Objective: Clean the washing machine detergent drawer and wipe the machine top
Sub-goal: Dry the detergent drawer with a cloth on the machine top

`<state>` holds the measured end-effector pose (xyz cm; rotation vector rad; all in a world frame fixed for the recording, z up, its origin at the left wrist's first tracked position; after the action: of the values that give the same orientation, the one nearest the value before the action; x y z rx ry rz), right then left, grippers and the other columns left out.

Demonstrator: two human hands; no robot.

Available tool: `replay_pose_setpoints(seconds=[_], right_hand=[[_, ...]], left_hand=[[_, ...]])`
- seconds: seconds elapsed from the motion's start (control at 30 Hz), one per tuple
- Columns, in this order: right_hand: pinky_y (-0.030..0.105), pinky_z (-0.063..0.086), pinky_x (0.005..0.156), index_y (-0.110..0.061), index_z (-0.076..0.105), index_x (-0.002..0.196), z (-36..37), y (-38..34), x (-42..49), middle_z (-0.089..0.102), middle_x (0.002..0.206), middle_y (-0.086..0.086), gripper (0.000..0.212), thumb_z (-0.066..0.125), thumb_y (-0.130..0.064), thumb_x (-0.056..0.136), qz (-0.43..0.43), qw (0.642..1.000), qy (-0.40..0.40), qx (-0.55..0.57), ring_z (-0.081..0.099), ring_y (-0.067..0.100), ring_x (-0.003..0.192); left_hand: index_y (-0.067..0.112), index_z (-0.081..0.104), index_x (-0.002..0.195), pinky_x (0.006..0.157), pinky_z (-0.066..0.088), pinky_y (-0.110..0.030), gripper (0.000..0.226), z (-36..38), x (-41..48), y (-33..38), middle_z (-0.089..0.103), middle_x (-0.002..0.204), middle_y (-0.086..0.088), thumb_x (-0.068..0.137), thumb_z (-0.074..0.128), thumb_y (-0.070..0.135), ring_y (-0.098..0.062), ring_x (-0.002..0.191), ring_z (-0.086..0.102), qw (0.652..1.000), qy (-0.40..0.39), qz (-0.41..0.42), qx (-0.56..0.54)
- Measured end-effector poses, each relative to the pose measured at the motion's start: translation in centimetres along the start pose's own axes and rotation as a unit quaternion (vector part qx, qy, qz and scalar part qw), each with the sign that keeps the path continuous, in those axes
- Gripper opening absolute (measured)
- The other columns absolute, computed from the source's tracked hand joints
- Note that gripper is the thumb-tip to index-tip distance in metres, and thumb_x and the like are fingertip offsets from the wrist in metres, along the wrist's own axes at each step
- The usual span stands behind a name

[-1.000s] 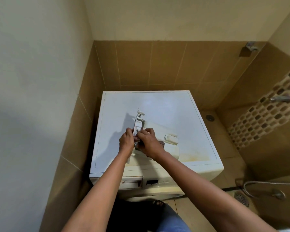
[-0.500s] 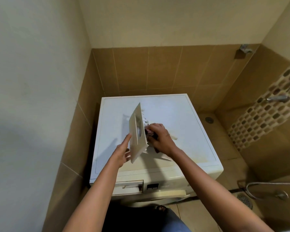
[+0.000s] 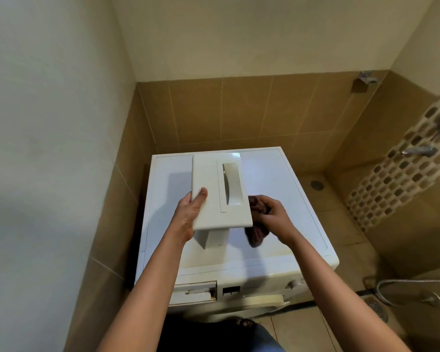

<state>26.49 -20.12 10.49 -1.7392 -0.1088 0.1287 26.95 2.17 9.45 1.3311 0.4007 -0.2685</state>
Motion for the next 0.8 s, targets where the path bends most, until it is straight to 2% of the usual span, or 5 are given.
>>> replay_pose_setpoints(seconds=[0.17, 0.33, 0.47, 0.67, 0.8], right_hand=[[0.036, 0.053, 0.091, -0.021, 0.063, 0.111, -5.2, -2.2, -0.1, 0.070, 0.104, 0.007, 0.024, 0.061, -0.012, 0.089, -0.002, 0.952, 0.252, 0.173, 0.066, 0.026, 0.102], [0.036, 0.042, 0.105, -0.024, 0.055, 0.132, 0.9, -8.0, 0.3, 0.061, 0.129, -0.001, 0.036, 0.049, -0.016, 0.097, -0.069, 0.997, -0.020, -0.042, 0.058, 0.015, 0.116], [0.039, 0.006, 0.120, -0.025, 0.038, 0.144, 8.2, -6.7, -1.1, 0.021, 0.157, -0.003, 0.046, 0.034, -0.038, 0.100, -0.225, 0.824, -0.166, -0.494, 0.008, 0.015, 0.147], [0.039, -0.007, 0.119, -0.024, 0.019, 0.151, 10.2, -7.7, 2.1, 0.005, 0.160, -0.004, 0.050, 0.017, -0.038, 0.103, -0.166, 0.823, -0.232, -0.490, -0.007, 0.013, 0.147], [0.045, -0.002, 0.119, -0.021, 0.015, 0.152, 10.4, -8.1, 6.5, 0.005, 0.160, 0.000, 0.051, 0.018, -0.033, 0.103, -0.131, 0.814, -0.207, -0.527, -0.004, 0.017, 0.148]], left_hand=[[0.025, 0.056, 0.120, 0.093, 0.052, -0.053, 0.046, 0.5, 0.4, -0.8, 0.069, 0.112, -0.011, 0.093, 0.043, 0.060, -0.032, 0.104, 0.065, 1.000, 0.008, -0.006, 0.014], [0.024, 0.053, 0.122, 0.092, 0.053, -0.052, 0.053, 2.0, 0.1, -0.7, 0.068, 0.111, -0.012, 0.096, 0.027, 0.063, -0.032, 0.102, 0.066, 0.999, 0.032, -0.042, 0.006], [0.021, 0.062, 0.115, 0.090, 0.054, -0.053, 0.054, 1.7, 0.1, -0.6, 0.072, 0.107, -0.011, 0.098, 0.027, 0.059, -0.032, 0.098, 0.069, 0.998, 0.043, -0.045, -0.021], [0.023, 0.058, 0.130, 0.100, 0.048, -0.051, 0.062, 1.0, -0.1, -0.5, 0.065, 0.124, -0.009, 0.097, 0.023, 0.062, -0.029, 0.113, 0.061, 0.997, 0.067, -0.041, 0.009], [0.024, 0.062, 0.108, 0.082, 0.056, -0.040, 0.054, 0.8, -0.5, 0.2, 0.070, 0.102, -0.010, 0.096, 0.027, 0.063, -0.028, 0.094, 0.067, 0.994, 0.092, -0.018, 0.061]])
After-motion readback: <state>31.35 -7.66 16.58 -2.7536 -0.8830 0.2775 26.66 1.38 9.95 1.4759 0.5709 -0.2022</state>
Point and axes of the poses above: each hand's wrist, its own x-axis towards the middle knuckle, its own z-axis out of the palm, y = z × x, the point moved 6 cm from there along x, towards the middle knuckle
